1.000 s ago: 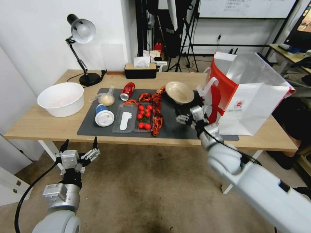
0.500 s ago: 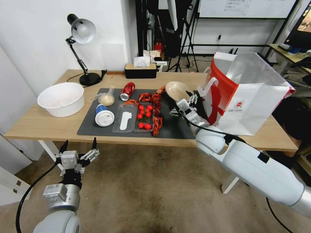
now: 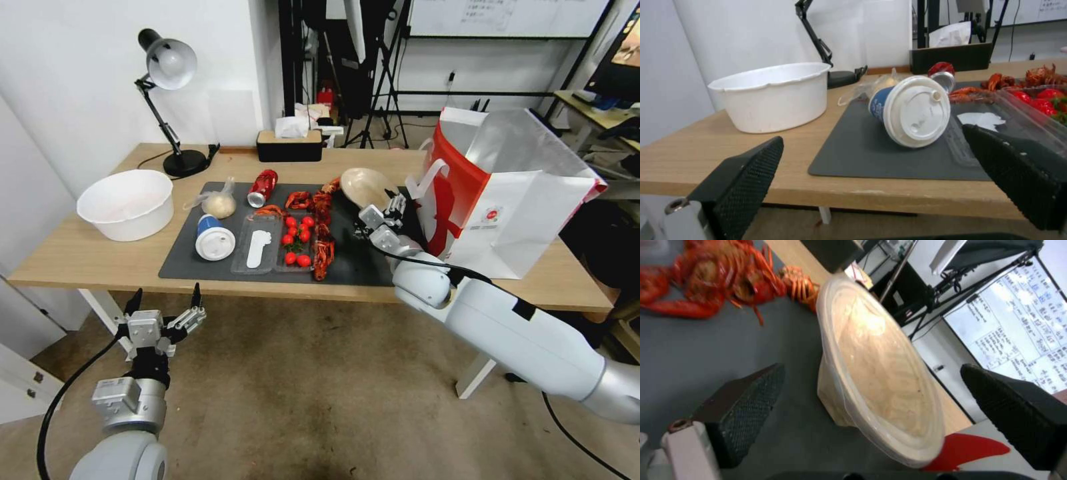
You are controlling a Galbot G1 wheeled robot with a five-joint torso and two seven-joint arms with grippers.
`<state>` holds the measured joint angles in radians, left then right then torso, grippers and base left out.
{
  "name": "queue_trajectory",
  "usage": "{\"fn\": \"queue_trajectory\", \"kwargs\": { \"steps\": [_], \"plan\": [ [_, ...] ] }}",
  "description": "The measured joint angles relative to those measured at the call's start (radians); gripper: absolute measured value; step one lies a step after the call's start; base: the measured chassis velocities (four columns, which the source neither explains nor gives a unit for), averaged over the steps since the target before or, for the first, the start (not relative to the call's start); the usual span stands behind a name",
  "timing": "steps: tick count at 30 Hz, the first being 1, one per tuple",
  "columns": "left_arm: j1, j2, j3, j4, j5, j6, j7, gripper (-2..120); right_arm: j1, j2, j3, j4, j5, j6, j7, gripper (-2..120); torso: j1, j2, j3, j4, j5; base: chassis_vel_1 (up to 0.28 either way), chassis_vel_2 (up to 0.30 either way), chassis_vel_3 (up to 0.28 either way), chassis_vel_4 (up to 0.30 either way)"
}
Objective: Pick up the trash from the table and place it into the takeout bag.
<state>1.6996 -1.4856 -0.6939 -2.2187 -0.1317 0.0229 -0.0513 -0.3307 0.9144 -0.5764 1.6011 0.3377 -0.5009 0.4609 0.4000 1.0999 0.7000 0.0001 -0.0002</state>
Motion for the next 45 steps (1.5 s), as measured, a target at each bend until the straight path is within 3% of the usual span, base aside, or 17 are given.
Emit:
{"fn": "queue_trajectory", "kwargs": {
  "steps": [9, 21, 32, 37, 45],
  "plan": [
    [0.000, 0.004, -0.005, 0.004, 0.000, -0.008, 0.000, 100, 0.039, 0.040, -0.042, -0.078, 0.024, 0.000, 0.015, 93, 0.000, 0.000, 0.000, 0.0000, 0.0001, 0.000, 0.000, 0.000, 0.000],
    [-0.001, 0.002, -0.005, 0.012, 0.001, -0.017, -0.001, 100, 0.072, 0.092, -0.074, -0.166, 0.030, 0.003, 0.033, 58, 0.000, 0.000, 0.000, -0.0001, 0.0001, 0.000, 0.000, 0.000, 0.000],
    [0.000, 0.001, -0.003, 0.017, 0.004, -0.020, -0.001, 100, 0.080, 0.107, -0.084, -0.189, 0.045, -0.004, 0.046, 15, 0.000, 0.000, 0.000, 0.0000, 0.0002, 0.000, 0.000, 0.000, 0.000],
    [0.000, 0.000, -0.002, 0.018, 0.005, -0.021, -0.001, 100, 0.080, 0.106, -0.084, -0.190, 0.056, -0.008, 0.052, 2, 0.000, 0.000, 0.000, 0.0000, 0.0002, 0.000, 0.000, 0.000, 0.000],
    [0.000, 0.000, 0.001, 0.020, 0.007, -0.023, -0.001, 100, 0.080, 0.106, -0.078, -0.181, 0.061, 0.010, 0.065, 0, 0.000, 0.000, 0.000, -0.0001, 0.0001, 0.000, 0.000, 0.000, 0.000]
  ]
}}
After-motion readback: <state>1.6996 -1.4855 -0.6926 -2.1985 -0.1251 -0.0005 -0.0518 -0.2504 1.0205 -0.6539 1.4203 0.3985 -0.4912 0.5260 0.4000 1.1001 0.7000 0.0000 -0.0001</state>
